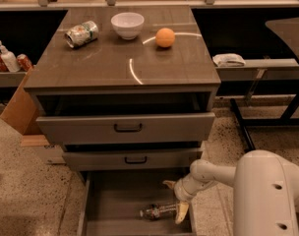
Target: Pick water bottle from bottom drawer and place on counter
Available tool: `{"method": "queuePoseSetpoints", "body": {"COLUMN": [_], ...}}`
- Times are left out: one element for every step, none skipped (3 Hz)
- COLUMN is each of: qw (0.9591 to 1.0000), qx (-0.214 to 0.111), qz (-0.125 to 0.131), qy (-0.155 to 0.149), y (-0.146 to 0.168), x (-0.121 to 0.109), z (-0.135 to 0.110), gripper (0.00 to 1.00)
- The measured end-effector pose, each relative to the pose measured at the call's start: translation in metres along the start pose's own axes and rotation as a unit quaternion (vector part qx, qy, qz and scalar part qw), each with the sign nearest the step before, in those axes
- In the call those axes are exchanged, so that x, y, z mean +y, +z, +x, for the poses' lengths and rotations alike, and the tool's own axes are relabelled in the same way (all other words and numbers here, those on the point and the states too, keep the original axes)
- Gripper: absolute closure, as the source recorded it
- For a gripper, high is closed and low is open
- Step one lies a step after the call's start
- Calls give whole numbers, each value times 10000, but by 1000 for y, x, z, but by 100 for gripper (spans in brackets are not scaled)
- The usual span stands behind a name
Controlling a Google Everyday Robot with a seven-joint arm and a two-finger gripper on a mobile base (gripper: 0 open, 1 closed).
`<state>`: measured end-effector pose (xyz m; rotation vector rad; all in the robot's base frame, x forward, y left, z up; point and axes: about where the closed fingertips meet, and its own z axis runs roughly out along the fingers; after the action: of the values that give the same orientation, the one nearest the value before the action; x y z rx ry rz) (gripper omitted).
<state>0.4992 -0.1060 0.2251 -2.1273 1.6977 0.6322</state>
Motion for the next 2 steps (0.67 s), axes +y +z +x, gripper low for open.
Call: {"method": "queuePoseSetpoints", "body": {"qw": [10000,9999], "qx": [2,-95], "qz": [3,65], "qy": [-62,-114], "y": [28,49], "x": [0,-3], "z": [5,7], "gripper": [0,0]}}
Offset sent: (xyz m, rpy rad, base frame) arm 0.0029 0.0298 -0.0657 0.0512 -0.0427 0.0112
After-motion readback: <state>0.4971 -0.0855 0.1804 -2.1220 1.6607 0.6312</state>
